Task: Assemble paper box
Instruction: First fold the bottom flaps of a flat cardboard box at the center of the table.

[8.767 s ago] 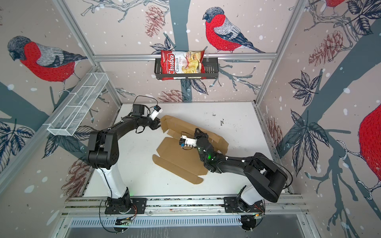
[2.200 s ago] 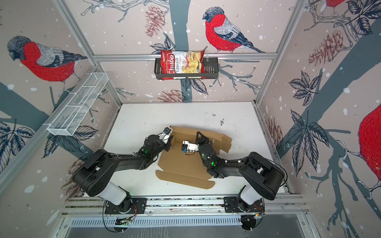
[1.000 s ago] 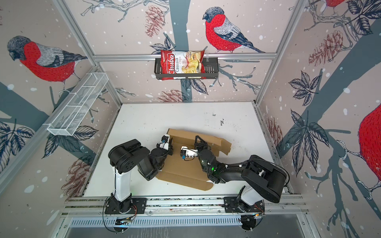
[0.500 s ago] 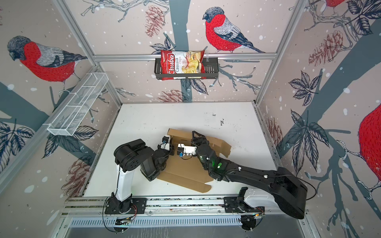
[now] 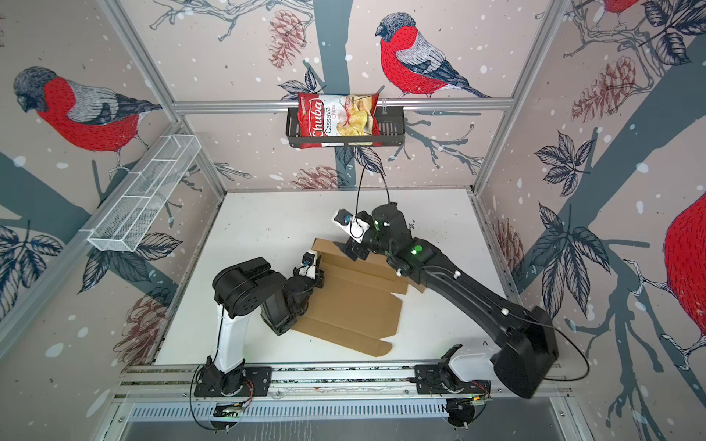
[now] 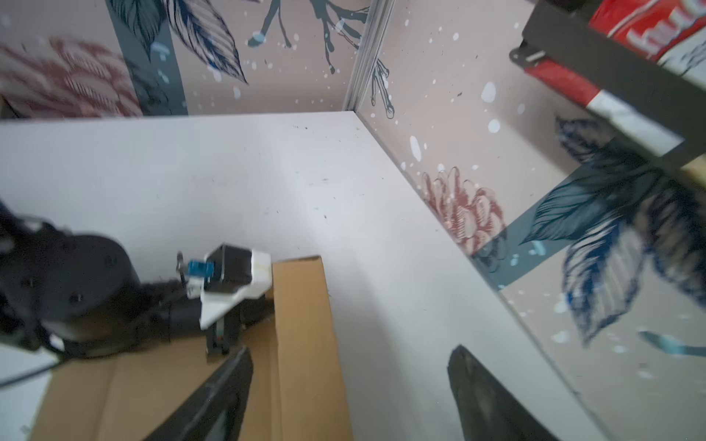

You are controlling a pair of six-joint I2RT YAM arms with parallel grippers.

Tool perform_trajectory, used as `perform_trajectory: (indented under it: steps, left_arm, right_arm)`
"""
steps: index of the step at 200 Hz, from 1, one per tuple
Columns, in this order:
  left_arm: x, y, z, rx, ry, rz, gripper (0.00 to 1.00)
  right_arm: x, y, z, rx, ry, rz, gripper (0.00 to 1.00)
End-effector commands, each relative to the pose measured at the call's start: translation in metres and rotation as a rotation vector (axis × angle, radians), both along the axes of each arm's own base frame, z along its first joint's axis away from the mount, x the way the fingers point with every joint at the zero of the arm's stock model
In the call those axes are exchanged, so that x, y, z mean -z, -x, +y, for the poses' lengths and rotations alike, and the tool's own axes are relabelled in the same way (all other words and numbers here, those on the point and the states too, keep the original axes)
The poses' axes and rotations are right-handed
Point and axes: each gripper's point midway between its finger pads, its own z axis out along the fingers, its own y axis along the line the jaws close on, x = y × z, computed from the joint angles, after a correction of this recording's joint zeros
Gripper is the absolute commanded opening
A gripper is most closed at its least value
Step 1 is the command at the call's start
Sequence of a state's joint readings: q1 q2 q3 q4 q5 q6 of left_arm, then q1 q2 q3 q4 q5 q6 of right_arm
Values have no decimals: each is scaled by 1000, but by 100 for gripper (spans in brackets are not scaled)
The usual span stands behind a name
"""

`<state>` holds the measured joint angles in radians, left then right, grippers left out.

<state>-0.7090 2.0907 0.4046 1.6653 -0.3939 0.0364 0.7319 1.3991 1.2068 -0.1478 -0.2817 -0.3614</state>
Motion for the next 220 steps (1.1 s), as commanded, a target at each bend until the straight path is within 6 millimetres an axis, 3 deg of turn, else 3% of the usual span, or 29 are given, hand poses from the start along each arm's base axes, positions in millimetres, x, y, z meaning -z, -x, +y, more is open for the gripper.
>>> perform_trajectory:
  steps: [1,42,63,114,179,220]
  left_arm:
    - [-28,3,-8,54,32,-111,8]
    - [-31,3,-10,65,53,-112,8]
    - [-33,5,-11,77,55,-114,8]
    - [-37,5,-6,71,76,-111,11]
    - [-45,6,-1,58,112,-115,25]
    - [-54,7,5,36,141,-125,27]
  right_arm:
    - [3,-4,26,-28,-175,361,80]
    - [37,-21,53,-21,-181,564,74]
    - [63,-28,57,13,-174,657,71]
    - [109,-18,55,29,-136,780,57]
    - [127,-11,50,48,-119,813,49]
    - [136,-5,47,40,-98,812,48]
